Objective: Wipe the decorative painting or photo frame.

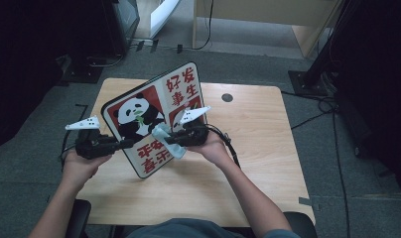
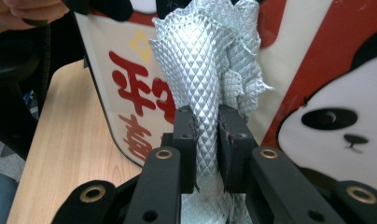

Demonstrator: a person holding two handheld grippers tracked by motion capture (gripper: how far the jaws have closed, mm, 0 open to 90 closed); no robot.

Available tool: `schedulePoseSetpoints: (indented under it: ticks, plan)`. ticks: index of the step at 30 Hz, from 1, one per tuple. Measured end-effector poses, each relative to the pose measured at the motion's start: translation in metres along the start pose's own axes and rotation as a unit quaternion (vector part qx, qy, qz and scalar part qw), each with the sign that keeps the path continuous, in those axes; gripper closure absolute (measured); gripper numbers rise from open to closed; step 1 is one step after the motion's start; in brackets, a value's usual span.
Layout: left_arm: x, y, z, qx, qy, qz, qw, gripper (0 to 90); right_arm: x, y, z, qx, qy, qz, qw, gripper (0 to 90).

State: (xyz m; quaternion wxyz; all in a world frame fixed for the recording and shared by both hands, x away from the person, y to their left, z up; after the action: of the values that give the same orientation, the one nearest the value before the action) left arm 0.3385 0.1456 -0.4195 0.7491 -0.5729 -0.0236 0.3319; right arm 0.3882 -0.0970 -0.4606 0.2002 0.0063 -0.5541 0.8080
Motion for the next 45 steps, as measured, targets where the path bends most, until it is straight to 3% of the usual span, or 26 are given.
schedulePoseSetpoints:
  ticks: [11, 16, 30, 38, 45]
  plan:
    - [0.000, 0.000, 0.000, 0.000, -0.001, 0.000, 1.0000, 76.1, -0.001, 0.021, -0.004, 0.005, 0.000, -0.011, 0.9999, 79.4]
    - [0.000, 0.000, 0.000, 0.001, -0.001, 0.000, 1.0000, 76.1, -0.001, 0.032, -0.007, 0.021, -0.001, -0.017, 0.9996, 79.2]
    - [0.000, 0.000, -0.001, 0.002, -0.002, -0.001, 1.0000, 76.1, -0.002, 0.048, -0.009, 0.024, 0.004, -0.030, 0.9993, 79.2]
    - [0.000, 0.000, -0.001, 0.002, -0.001, -0.001, 1.0000, 76.1, -0.001, 0.049, -0.009, 0.035, 0.004, -0.027, 0.9990, 79.5]
    - [0.000, 0.001, -0.001, 0.003, -0.001, -0.002, 1.0000, 76.0, 0.006, 0.029, -0.002, 0.007, -0.001, -0.018, 0.9998, 79.7]
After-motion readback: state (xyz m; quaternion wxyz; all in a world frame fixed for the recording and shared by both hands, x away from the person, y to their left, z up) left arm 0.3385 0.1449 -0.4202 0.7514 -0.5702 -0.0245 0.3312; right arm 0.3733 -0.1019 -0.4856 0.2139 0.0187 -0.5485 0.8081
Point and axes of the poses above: each handheld gripper's, and its own axes: z roughly backward along the jaws, y roughly out of its underside, x roughly to its left, the point moved 5 cm from there along -z, roughly forward along the jaws, and after that the axes turned 9 degrees about -x, right-handed, at the moved point
